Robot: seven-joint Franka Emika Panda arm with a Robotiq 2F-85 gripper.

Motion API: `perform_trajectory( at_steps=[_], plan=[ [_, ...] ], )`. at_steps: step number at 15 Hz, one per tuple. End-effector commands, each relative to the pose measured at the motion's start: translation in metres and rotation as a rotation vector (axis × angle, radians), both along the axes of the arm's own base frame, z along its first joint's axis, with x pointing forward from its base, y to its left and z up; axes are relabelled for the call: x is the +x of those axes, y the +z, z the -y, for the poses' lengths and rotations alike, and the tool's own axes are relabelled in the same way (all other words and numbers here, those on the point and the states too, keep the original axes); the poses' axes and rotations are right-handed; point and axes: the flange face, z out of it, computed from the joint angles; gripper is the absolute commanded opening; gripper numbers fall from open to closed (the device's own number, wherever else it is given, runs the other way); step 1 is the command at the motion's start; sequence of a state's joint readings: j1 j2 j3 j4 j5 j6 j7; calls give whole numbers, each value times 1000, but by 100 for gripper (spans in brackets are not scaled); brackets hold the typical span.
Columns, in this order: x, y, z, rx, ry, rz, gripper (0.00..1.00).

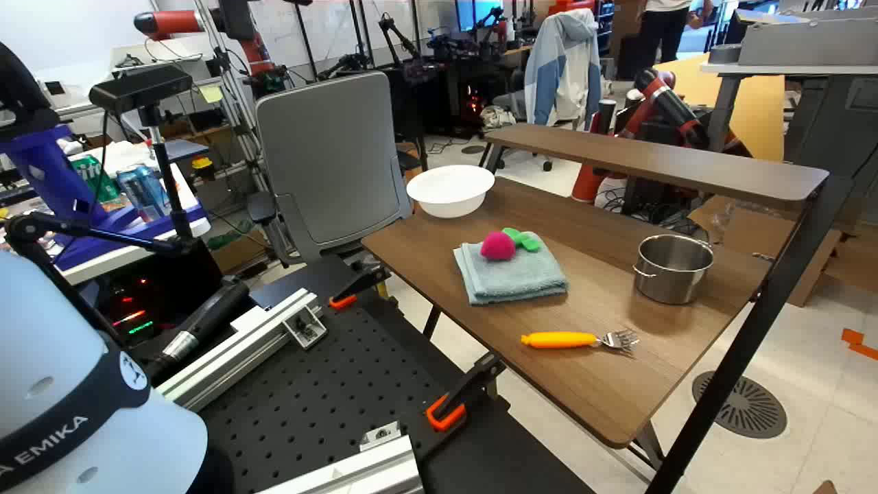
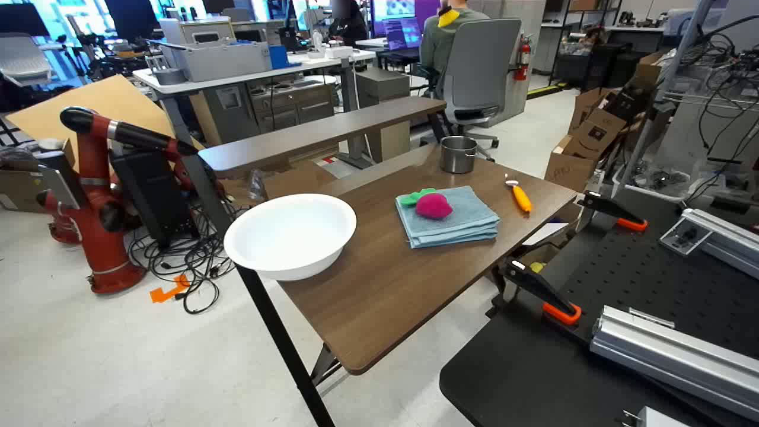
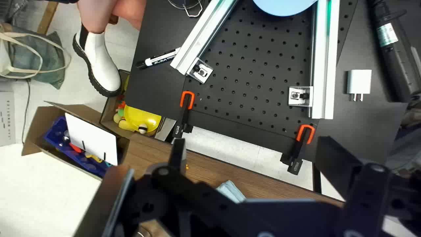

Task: Put the mango plush toy in the bowl

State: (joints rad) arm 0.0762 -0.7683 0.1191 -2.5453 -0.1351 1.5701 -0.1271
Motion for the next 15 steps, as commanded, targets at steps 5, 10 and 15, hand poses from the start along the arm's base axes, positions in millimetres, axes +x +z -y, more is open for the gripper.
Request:
perform_trajectory(
  at_steps=[5,10,15],
  plan=[
    [10,-7,12,34,-29,2,100],
    [28,-38,39,89,-71,37,100],
    [61,-79,78,147,-186,87,100]
  ],
)
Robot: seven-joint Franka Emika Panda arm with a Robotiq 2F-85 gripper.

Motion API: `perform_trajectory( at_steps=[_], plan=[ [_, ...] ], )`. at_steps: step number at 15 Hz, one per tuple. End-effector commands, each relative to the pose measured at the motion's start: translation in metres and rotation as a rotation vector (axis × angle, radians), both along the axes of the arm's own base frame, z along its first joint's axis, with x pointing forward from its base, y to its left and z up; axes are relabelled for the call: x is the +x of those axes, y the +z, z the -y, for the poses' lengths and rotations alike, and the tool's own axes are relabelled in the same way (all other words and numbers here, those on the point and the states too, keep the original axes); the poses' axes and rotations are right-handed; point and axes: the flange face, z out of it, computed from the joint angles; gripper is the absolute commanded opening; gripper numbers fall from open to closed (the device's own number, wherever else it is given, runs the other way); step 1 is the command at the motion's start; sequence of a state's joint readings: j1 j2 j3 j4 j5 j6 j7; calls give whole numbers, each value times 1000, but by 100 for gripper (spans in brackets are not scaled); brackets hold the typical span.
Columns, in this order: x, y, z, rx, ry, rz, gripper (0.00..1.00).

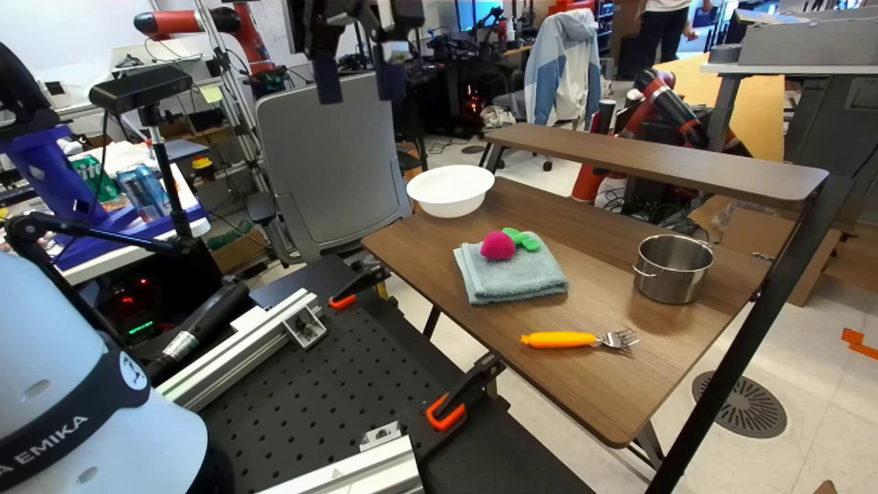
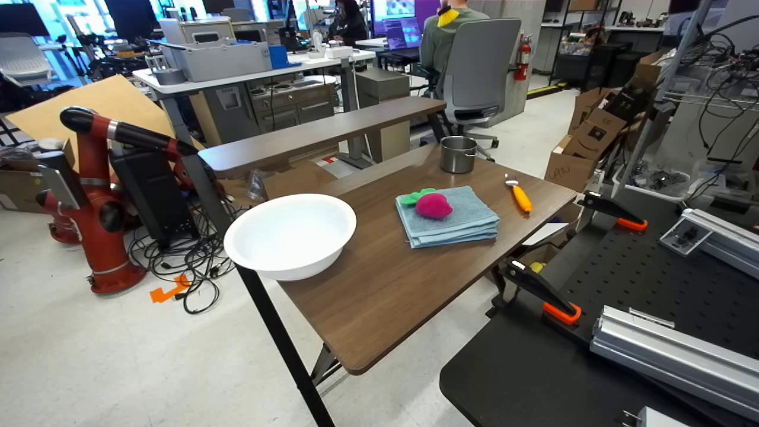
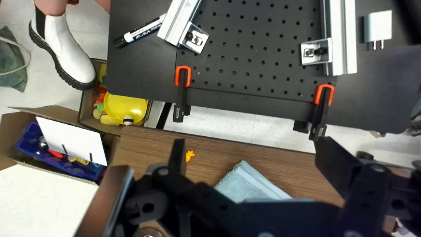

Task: Put the mango plush toy in the bowl

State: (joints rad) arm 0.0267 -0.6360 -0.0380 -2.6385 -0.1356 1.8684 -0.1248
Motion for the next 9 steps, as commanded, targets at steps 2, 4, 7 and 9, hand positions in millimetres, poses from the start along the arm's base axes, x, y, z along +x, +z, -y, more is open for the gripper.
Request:
perform_trajectory(
  at_steps=[2,4,7,9],
  plan=[
    [39,-32,34,50,-115,32,100],
    [62,-50,48,76,-174,41,100],
    [101,-74,58,129,-258,53,100],
    [129,-89,55,155,-313,57,100]
  ],
)
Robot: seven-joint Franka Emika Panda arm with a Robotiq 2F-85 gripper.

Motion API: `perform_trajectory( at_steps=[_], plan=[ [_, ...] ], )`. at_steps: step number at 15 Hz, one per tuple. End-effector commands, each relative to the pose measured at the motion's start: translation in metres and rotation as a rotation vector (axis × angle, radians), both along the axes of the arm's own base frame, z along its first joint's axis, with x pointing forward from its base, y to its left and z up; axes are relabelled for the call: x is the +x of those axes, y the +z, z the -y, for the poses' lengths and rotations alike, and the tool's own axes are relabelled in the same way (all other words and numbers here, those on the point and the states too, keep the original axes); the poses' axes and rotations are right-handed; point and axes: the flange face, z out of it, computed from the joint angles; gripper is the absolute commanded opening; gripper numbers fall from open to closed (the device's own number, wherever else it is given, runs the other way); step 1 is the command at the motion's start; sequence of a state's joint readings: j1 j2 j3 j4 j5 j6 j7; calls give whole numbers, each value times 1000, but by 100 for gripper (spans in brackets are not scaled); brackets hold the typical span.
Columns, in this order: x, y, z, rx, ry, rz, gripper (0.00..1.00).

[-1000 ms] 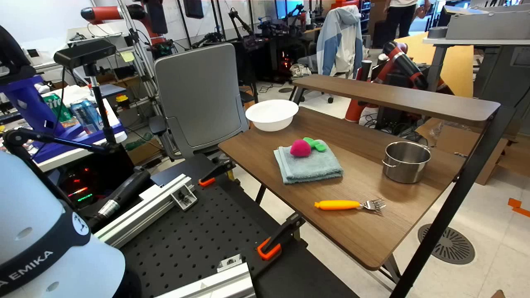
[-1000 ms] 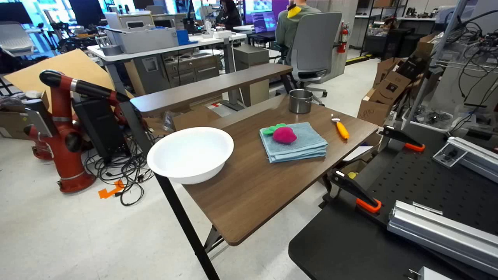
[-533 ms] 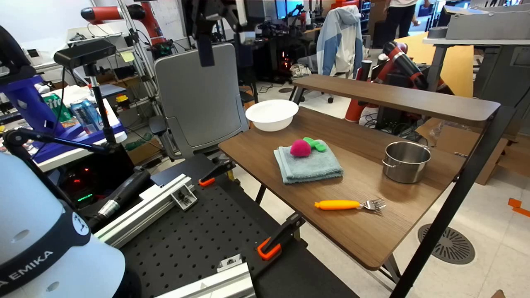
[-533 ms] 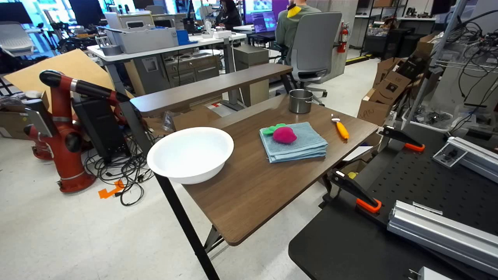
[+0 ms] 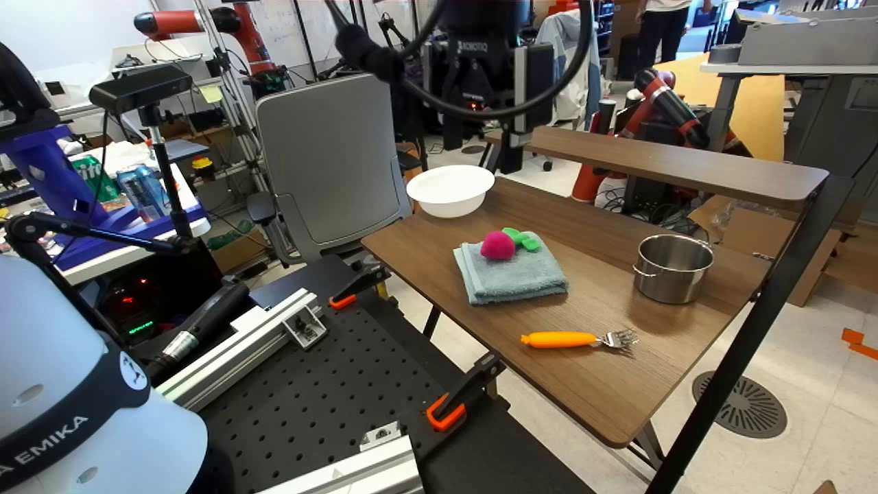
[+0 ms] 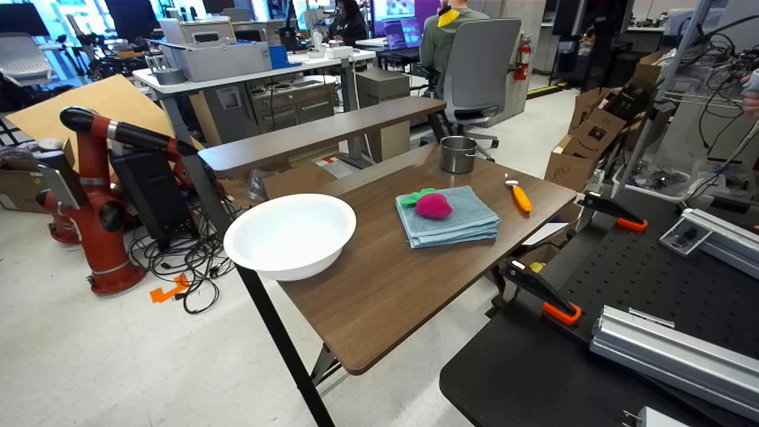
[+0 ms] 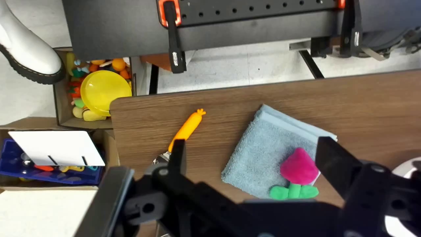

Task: Put the mango plush toy in the bowl

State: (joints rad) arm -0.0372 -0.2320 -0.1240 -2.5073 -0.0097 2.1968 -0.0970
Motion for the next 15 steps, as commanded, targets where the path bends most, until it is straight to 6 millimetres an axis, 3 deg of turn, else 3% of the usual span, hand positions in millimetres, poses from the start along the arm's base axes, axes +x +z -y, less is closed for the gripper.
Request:
perform_trajectory(
  at_steps=[1,4,9,15],
  plan=[
    [49,-23,-4,51,-110,-11,100],
    [87,-47,-22,63,-166,-37,100],
    [138,-82,-78,44,-234,-72,100],
    [164,-140,-131,-24,-275,-108,100]
  ],
)
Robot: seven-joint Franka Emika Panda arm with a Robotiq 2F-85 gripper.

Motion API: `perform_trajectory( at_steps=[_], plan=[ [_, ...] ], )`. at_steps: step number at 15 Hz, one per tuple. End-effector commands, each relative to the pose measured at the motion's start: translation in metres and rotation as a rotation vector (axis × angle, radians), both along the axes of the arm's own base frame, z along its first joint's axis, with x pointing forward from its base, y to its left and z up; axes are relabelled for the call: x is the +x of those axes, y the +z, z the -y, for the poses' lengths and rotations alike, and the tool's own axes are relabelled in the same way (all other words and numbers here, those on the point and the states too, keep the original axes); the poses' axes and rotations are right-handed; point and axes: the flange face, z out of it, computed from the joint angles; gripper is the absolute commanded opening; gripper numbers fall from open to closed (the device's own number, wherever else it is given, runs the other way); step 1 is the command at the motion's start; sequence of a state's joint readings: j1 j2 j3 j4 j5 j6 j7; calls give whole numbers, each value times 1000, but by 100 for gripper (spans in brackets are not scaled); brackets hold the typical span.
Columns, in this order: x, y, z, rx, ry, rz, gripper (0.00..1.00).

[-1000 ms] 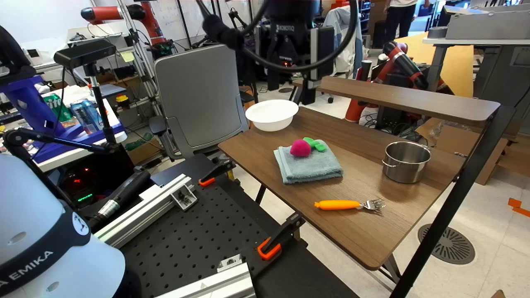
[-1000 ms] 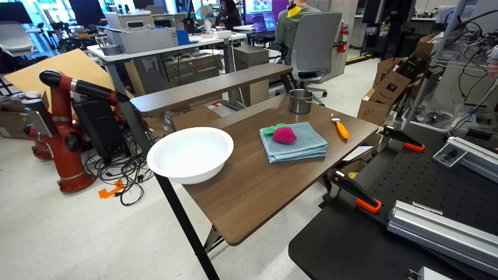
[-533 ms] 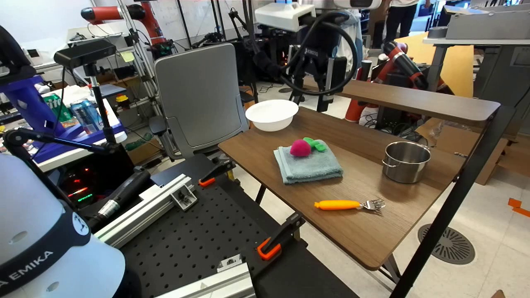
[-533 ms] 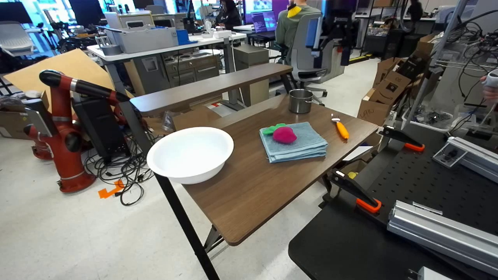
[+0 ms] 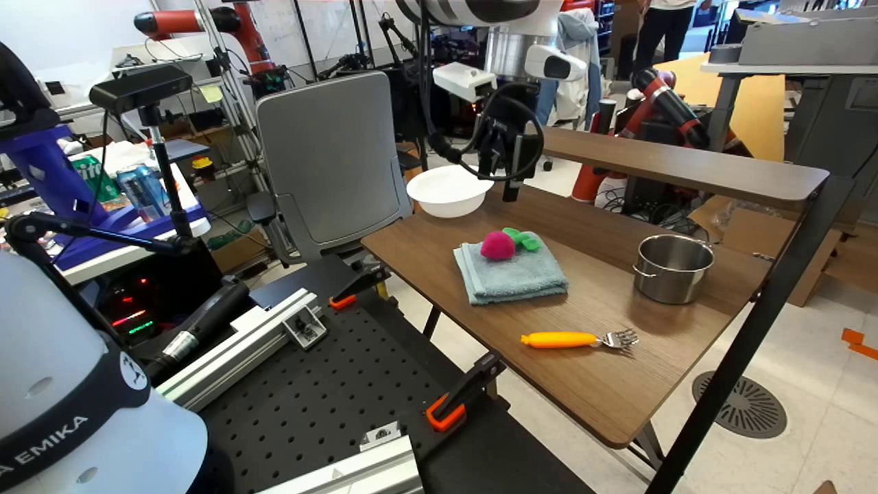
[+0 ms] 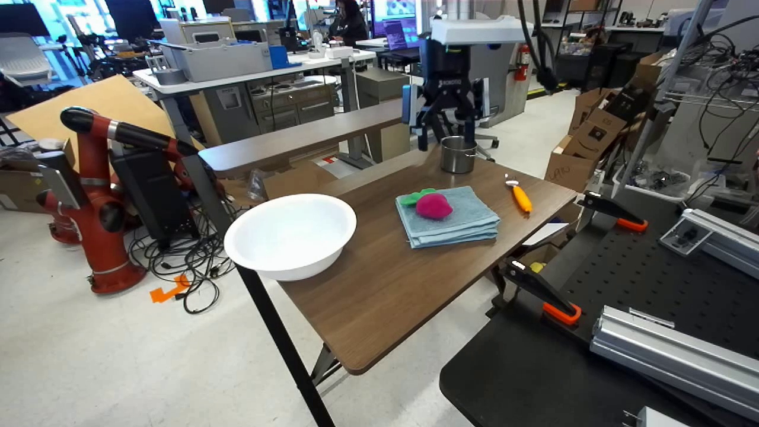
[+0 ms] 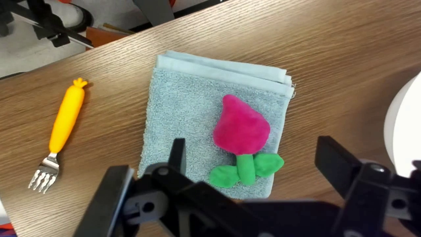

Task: Put the mango plush toy in the bowl

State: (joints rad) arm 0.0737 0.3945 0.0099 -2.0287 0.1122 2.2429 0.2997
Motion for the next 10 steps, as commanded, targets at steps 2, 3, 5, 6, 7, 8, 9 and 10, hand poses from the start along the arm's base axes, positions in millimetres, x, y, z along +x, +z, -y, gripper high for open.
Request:
perform_trajectory(
  at_steps=[2,3,5,6,7,8,9,10],
  plan=[
    [15,-35,-21,-63,-48,6,100],
    [15,-42,-25,-79,-54,6,100],
    [13,-54,-30,-118,-57,9,100],
    [12,-56,-32,-140,-59,12,100],
    [12,-59,-33,-155,-58,14,100],
    [12,-62,-34,-169,-59,13,100],
    [11,-63,-35,-179,-59,11,100],
    [10,-64,-36,-186,-60,12,100]
  ],
)
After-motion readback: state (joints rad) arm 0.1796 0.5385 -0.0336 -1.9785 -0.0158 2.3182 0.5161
